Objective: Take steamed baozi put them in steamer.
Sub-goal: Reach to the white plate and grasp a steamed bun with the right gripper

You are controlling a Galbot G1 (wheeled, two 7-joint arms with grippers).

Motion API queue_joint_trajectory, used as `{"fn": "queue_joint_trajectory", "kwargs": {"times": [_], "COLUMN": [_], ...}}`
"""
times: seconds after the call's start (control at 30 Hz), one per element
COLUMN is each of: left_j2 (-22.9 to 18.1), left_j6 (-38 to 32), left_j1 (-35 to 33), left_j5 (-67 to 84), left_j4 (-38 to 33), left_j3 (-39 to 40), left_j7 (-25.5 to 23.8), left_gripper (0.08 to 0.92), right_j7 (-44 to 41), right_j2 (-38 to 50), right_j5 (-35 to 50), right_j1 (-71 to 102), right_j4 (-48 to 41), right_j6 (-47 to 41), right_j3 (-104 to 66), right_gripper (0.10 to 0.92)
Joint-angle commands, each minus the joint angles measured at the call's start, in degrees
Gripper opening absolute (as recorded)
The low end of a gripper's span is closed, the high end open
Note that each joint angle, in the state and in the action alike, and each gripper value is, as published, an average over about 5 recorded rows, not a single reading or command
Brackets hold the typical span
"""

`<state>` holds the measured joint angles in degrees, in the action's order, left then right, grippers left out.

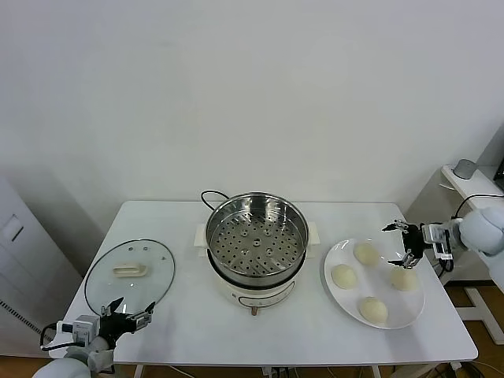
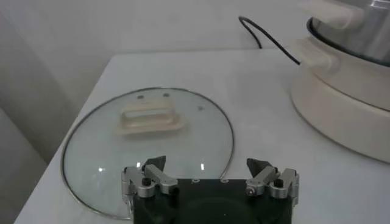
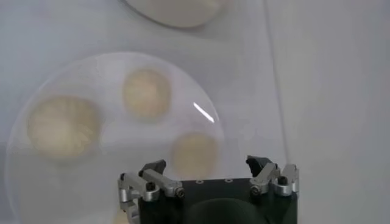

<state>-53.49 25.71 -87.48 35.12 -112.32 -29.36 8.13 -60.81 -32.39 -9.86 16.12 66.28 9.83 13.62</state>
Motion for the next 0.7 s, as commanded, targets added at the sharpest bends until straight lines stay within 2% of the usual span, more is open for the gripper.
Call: {"fn": "queue_joint_trajectory", "kwargs": {"times": [0.03, 0.27, 0.7], "left_j2": [0.1, 0.6, 0.6], "left_j6": [0.2, 0.2, 0.1], "left_j1": [0.1, 0.1, -0.1], "left_j5": [0.0, 0.4, 1.3], "left_j4": [0.3, 0.4, 0.4], "left_j3": [0.0, -0.1, -0.3], "left_j7": [0.0, 0.0, -0.1], "left_gripper": [0.823, 0.823, 0.823], "right_j7": [-5.6, -5.6, -4.9], "right_j2": [-5.8, -13.0, -17.9], "right_j5": [-1.7, -6.3, -12.3], "right_j1": [-14.2, -14.9, -11.7], "right_j4": [-12.0, -19.7, -24.1], "right_j6": [3.5, 8.0, 8.7], "right_j3": [13.5, 13.0, 10.5], "right_gripper": [0.823, 0.823, 0.823]}}
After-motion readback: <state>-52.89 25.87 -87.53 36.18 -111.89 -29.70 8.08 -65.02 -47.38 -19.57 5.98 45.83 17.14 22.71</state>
